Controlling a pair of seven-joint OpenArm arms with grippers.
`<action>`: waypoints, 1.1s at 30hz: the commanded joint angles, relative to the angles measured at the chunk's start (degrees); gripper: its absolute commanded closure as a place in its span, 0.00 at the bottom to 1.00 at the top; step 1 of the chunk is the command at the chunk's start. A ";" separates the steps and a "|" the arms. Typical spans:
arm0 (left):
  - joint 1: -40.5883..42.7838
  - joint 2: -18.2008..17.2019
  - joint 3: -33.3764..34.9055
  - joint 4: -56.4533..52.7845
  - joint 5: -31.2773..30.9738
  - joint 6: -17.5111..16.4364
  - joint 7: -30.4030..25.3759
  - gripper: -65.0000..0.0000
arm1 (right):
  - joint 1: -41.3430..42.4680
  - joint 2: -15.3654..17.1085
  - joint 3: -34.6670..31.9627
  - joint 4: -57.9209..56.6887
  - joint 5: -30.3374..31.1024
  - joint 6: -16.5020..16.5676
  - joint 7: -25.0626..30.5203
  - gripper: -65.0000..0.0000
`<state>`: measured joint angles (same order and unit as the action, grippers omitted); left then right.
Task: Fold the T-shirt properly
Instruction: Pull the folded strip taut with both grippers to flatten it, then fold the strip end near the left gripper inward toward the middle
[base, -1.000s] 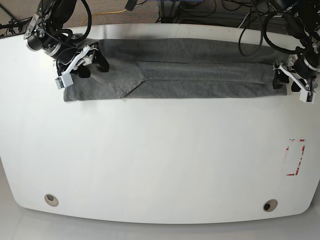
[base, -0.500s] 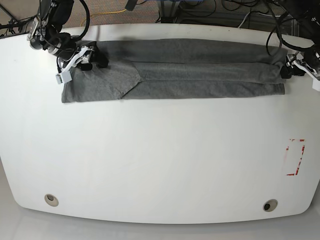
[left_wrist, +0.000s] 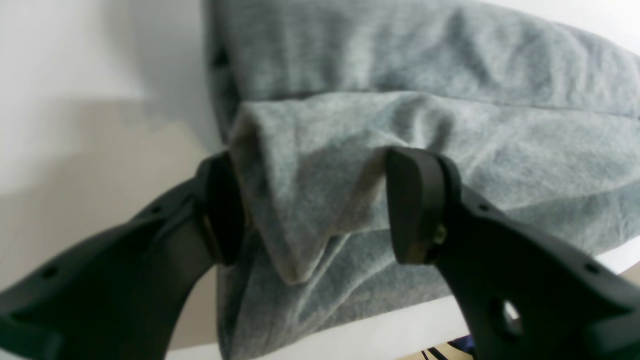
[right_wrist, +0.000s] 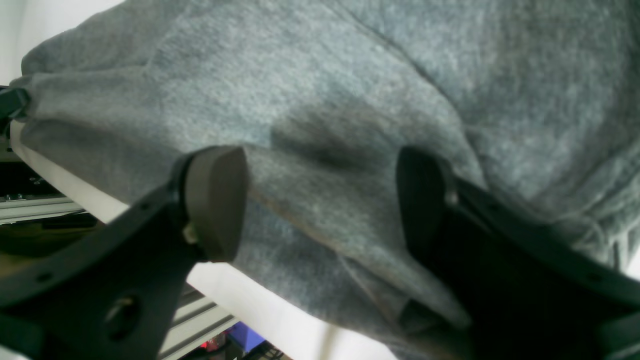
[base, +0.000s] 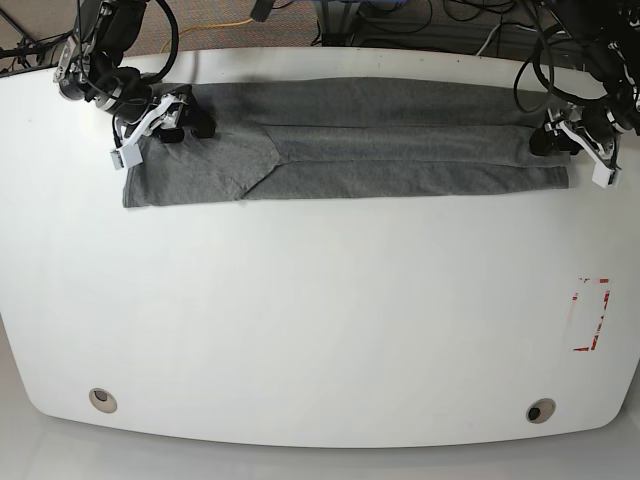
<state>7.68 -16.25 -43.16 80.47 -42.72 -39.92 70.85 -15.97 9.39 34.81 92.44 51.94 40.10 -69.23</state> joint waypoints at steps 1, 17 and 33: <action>-0.08 -0.76 -0.40 0.72 -0.05 -0.08 -0.30 0.51 | 0.19 0.68 0.14 0.70 -0.12 -0.10 -0.17 0.32; 3.53 6.80 0.74 27.80 -0.14 -0.08 6.03 0.95 | 0.45 0.77 0.40 0.70 -0.12 -0.10 -0.09 0.32; -0.87 22.01 32.12 31.67 13.05 -0.08 7.96 0.94 | 0.71 0.77 0.31 1.23 -0.12 -0.10 -0.09 0.32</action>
<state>7.42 4.67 -12.56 111.57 -30.59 -39.88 79.44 -15.35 9.43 34.89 92.49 51.51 40.10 -69.25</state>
